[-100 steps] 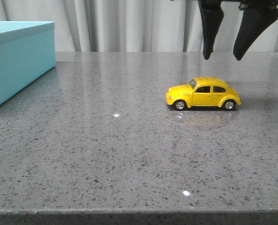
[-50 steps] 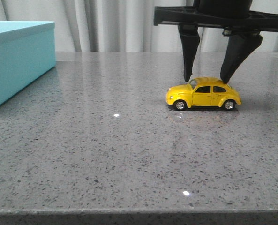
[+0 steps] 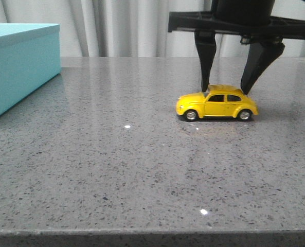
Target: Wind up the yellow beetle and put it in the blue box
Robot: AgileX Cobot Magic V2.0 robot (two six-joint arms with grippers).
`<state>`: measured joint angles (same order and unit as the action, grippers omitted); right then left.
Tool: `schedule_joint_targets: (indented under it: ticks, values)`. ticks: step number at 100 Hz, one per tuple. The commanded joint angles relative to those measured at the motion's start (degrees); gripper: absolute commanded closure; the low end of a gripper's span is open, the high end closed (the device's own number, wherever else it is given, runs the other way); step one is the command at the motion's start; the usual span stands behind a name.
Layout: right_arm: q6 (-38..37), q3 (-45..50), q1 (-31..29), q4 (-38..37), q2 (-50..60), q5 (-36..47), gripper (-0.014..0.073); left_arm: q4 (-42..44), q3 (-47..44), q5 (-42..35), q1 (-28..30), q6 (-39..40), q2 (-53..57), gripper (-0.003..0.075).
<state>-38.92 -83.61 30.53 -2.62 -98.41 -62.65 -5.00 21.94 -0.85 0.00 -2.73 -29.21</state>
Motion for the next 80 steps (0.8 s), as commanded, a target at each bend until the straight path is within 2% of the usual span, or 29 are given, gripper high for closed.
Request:
schedule_joint_targets:
  ticks: [1, 41, 80]
  values:
    - [-0.17, -1.75, -0.04, -1.10, 1.49, 0.75, 0.0169, -0.58, 2.25, -4.76, -0.45, 0.42, -0.51, 0.0408]
    - [-0.17, -1.62, -0.25, -3.47, 1.37, -0.12, 0.0169, -0.58, 2.25, -4.76, -0.45, 0.42, -0.51, 0.0408]
    - [0.61, -1.55, -4.70, -7.85, 1.53, -5.67, 0.0169, -0.58, 2.25, -4.76, -0.45, 0.42, -0.51, 0.0408]
